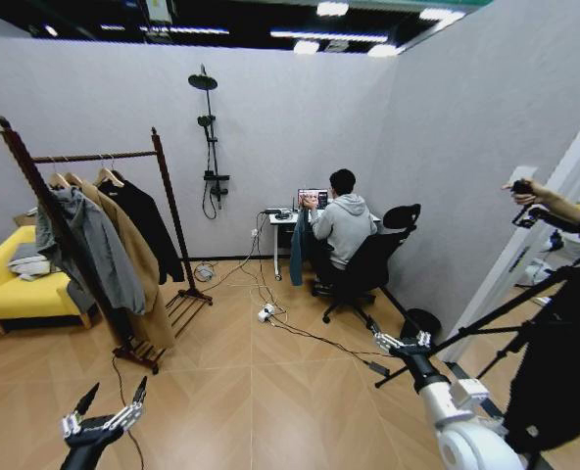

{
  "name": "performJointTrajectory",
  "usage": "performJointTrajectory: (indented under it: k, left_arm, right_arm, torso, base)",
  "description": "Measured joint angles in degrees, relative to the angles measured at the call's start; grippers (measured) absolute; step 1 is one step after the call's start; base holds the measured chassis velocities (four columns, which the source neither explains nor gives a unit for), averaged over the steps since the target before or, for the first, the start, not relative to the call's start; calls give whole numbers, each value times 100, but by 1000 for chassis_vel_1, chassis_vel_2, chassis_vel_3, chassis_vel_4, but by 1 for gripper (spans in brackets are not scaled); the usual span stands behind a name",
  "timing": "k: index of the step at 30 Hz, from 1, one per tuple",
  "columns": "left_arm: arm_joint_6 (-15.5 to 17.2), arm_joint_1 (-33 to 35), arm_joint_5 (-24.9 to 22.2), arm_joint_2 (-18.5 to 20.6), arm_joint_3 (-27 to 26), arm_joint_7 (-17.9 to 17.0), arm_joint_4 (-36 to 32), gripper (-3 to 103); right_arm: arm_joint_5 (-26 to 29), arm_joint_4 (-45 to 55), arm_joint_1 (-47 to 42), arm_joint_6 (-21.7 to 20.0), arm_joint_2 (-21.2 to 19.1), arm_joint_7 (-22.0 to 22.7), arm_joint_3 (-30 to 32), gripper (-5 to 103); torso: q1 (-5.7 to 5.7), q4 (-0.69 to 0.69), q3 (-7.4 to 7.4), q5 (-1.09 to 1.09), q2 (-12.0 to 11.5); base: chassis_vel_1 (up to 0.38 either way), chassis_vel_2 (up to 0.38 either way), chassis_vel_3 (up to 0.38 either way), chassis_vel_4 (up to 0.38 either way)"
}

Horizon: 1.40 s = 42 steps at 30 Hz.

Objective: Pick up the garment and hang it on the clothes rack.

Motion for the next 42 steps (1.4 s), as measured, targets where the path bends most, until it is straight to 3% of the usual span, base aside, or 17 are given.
performJointTrajectory:
  k: [7,17,34,37,40,42]
  left_arm:
    - [0,0,0,0,0,0,0,100]
    - [0,0,0,0,0,0,0,100]
    - [0,0,0,0,0,1,0,100]
    - [0,0,0,0,0,0,0,100]
    - [0,0,0,0,0,0,0,100]
    - [0,0,0,0,0,0,0,100]
  right_arm:
    - [95,-163,14,90,31,-318,160,100]
    - [164,-274,-8,196,21,-374,135,100]
    - [37,-526,201,91,-182,-340,-26,100]
    - [71,-592,210,110,-249,-360,18,100]
    - [98,-669,225,128,-303,-380,32,100]
    - [110,-713,239,144,-329,-391,41,100]
  torso:
    - [-2,1,-1,0,1]
    - [0,-1,0,-1,0]
    - [3,1,1,4,-2]
    - [-1,-2,-1,-4,0]
    - [2,-1,1,6,-1]
    - [0,0,0,-4,0]
  base:
    - [-45,61,50,-40]
    - [-186,188,198,-193]
    - [-345,347,343,-351]
    - [-340,354,364,-348]
    - [-334,361,333,-357]
    - [-361,367,360,-358]
